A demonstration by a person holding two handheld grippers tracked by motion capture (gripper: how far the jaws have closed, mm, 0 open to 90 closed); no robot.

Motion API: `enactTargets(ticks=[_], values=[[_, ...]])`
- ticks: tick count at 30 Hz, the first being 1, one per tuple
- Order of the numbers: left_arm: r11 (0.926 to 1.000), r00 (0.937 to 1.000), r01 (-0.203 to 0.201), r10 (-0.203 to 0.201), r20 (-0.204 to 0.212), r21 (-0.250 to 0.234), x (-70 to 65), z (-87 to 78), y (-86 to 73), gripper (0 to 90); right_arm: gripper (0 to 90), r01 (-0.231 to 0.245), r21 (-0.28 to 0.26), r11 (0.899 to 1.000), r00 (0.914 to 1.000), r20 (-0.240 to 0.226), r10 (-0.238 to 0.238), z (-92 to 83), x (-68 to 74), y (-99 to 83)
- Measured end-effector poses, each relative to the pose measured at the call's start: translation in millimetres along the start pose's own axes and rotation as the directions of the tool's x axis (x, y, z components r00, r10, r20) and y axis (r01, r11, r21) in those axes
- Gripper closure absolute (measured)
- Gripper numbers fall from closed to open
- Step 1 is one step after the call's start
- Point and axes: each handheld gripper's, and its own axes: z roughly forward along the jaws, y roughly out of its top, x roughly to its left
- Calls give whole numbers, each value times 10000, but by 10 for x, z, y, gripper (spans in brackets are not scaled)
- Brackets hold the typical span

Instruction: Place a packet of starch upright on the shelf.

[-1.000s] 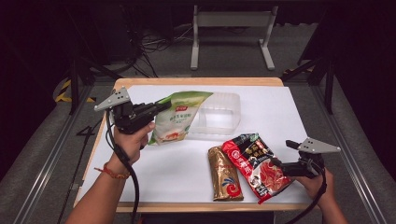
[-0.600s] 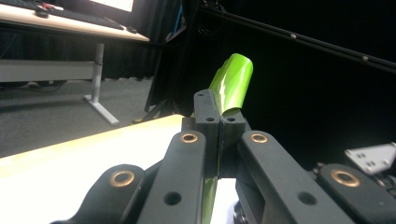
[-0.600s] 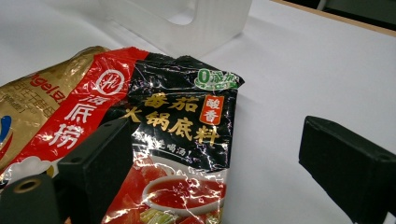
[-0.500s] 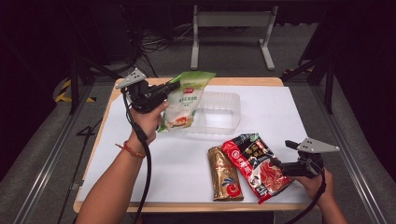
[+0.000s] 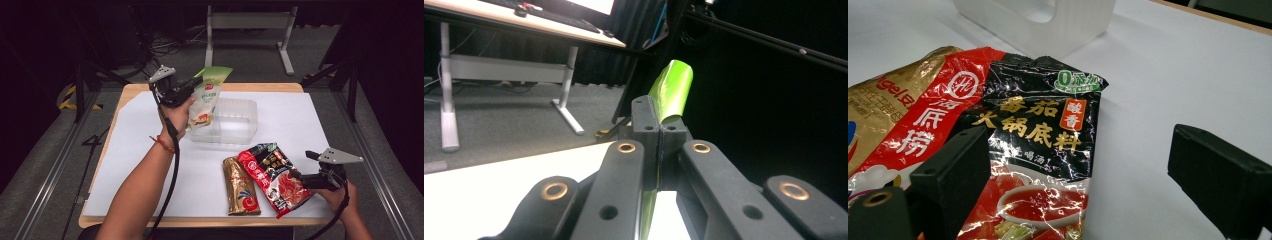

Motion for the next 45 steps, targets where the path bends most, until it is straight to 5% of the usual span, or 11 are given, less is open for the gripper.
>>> enactTargets(ticks=[11,15,18,22,28,33,39,43,45], values=[[9982,9952,210,-263,-947,-561,70,306,8,900,110,45,135,9999,10000,14,-45,16,5,-11],[9977,9942,364,-420,-992,-577,90,371,-24,900,111,69,197,9998,10000,-3,-69,29,10,-14],[9992,9924,134,-178,-1216,-369,86,410,-64,900,110,83,201,9998,10000,-9,-83,30,11,-16],[9981,9936,562,-586,-967,-268,155,411,-119,895,111,103,212,9997,9999,-23,-102,32,13,-17],[9997,9986,143,-133,-510,194,208,312,-244,891,112,123,223,9997,9999,-28,-122,34,14,-16],[9961,9982,-606,608,-4,644,205,165,-268,874,112,160,254,9995,9999,-43,-159,41,27,-10],[9708,9831,-1789,1699,686,1600,253,40,-395,827,112,198,287,9994,9998,-39,-197,40,35,-8],[9359,9628,-2685,2530,950,2279,295,-82,-526,771,112,159,290,9995,9999,-60,-158,45,33,-10],[9109,9469,-3209,3029,1080,2594,311,-143,-591,763,112,211,319,9993,9998,-42,-209,44,37,-8]])
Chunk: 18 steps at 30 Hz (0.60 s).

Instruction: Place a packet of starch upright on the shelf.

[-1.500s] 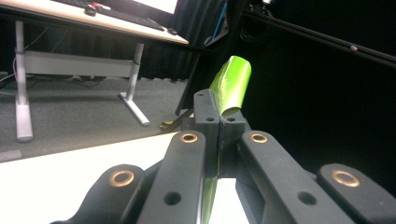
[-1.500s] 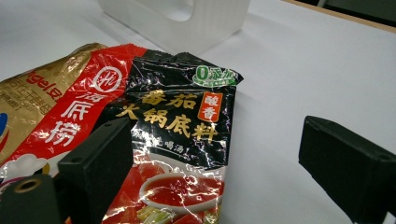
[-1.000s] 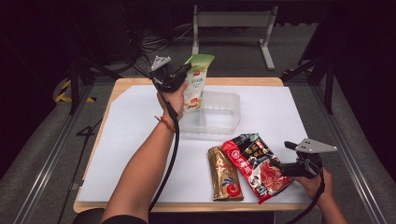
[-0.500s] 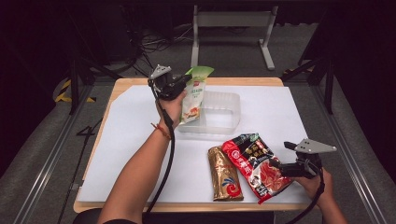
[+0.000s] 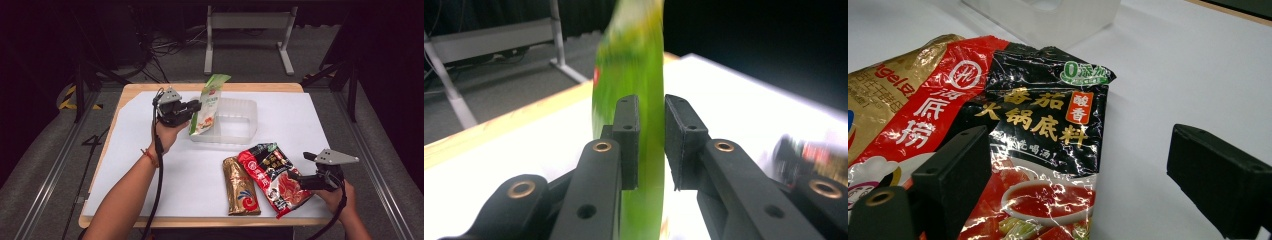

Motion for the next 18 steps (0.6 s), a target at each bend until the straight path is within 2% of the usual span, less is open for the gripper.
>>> enactTargets(ticks=[3,5,8,10,11,13,15,16,17,18], values=[[9977,9984,-552,547,129,405,-11,-80,-105,769,112,-44,24,10000,10000,-7,44,8,-3,-1],[9964,9974,-709,702,162,475,-24,-99,-130,769,112,-41,29,10000,10000,-19,41,11,-2,-1],[9893,9925,-1214,1197,248,811,-75,-133,-193,790,113,-11,65,10000,10000,-4,11,13,6,2],[9793,9860,-1666,1660,151,1151,-132,-113,-248,803,112,-8,86,10000,10000,0,8,17,9,2],[9793,9860,-1666,1660,151,1151,-132,-113,-248,817,112,-8,86,10000,10000,0,8,17,9,2],[9712,9817,-1875,1903,-55,1470,-164,-87,-285,843,113,2,103,9999,10000,-2,-2,20,11,1],[9601,9765,-2024,2127,-343,1932,-178,-50,-324,886,113,16,140,9999,10000,-18,-16,25,16,-1],[9506,9719,-2181,2322,-394,2209,-183,-27,-338,897,113,14,151,9999,10000,-30,-13,27,18,-1],[9506,9719,-2181,2322,-394,2209,-183,-27,-338,898,113,14,151,9999,10000,-30,-13,27,18,-1],[9412,9677,-2311,2486,-423,2464,-190,4,-360,898,112,25,159,9999,10000,-25,-25,28,19,0]])
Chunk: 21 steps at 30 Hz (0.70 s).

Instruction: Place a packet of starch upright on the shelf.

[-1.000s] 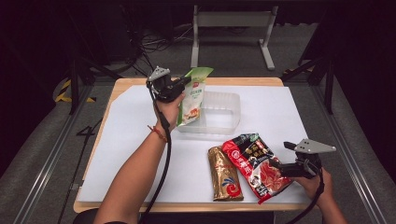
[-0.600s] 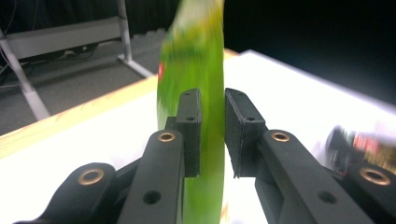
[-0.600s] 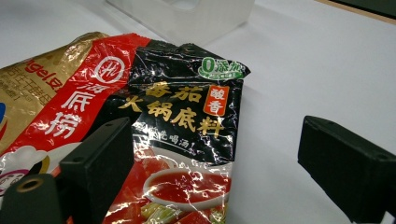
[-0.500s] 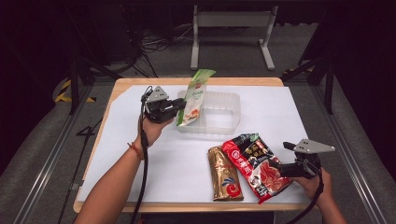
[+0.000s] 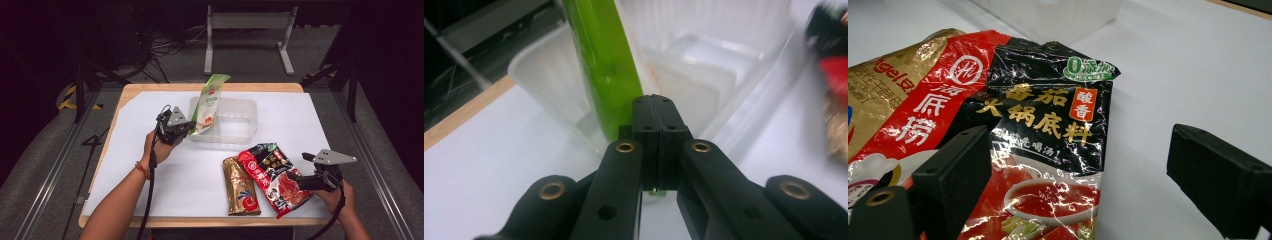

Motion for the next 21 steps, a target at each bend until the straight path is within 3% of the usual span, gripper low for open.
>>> enactTargets(ticks=[1,6,9,16,21], values=[[9997,10000,-55,53,81,220,-11,47,-12,899,112,9,6,10000,10000,3,-9,2,2,1],[9990,9995,-90,77,305,433,-15,127,7,900,113,3,21,10000,10000,24,-3,4,-1,-1],[9962,9983,-334,294,507,805,-39,218,28,900,113,11,18,10000,10000,34,-11,3,1,0],[9900,9988,-134,68,478,1402,11,338,-25,900,113,6,36,10000,10000,47,-6,0,2,-2],[9912,9988,3,-68,486,1322,25,351,-47,900,113,42,34,10000,10000,49,-42,1,12,4]])
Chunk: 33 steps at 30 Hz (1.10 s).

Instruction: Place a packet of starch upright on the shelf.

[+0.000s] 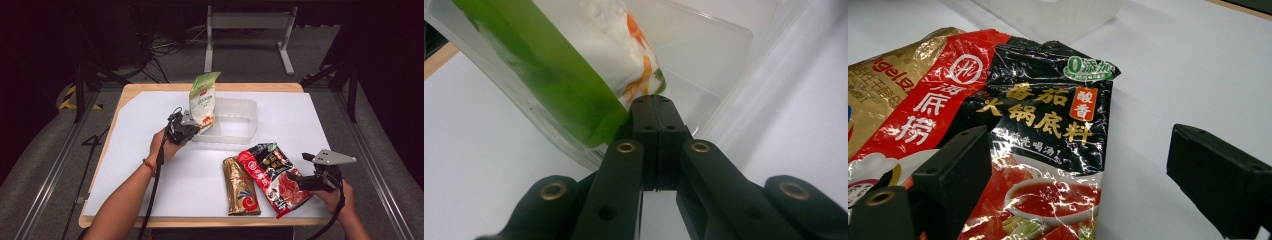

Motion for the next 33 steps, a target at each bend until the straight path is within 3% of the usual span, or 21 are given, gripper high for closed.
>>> enactTargets(ticks=[5,8,12,18,24,30,33], values=[[9970,9999,81,-76,76,-776,-34,-81,33,899,112,2,41,10000,10000,-30,-2,8,4,-1],[9931,9995,176,-145,276,-1161,-51,-181,39,841,113,-5,-13,10000,10000,-14,5,-3,-2,-3],[9871,9984,64,28,572,-1601,-102,-365,-3,738,113,-39,10,10000,10000,-2,39,1,-9,-5],[9776,9960,-277,446,771,-2086,-166,-569,-111,687,116,-83,9,10000,10000,13,83,6,-10,0],[9723,9956,-390,575,737,-2304,-227,-770,-247,604,148,-113,-51,9999,9999,-106,112,2,-11,6],[9749,9965,-278,445,713,-2209,-229,-858,-364,498,176,-122,-84,9999,9997,-222,120,-1,-10,11],[9765,9959,-424,583,698,-2112,-225,-907,-451,462,192,-103,-103,9999,9995,-307,100,1,-5,13]])
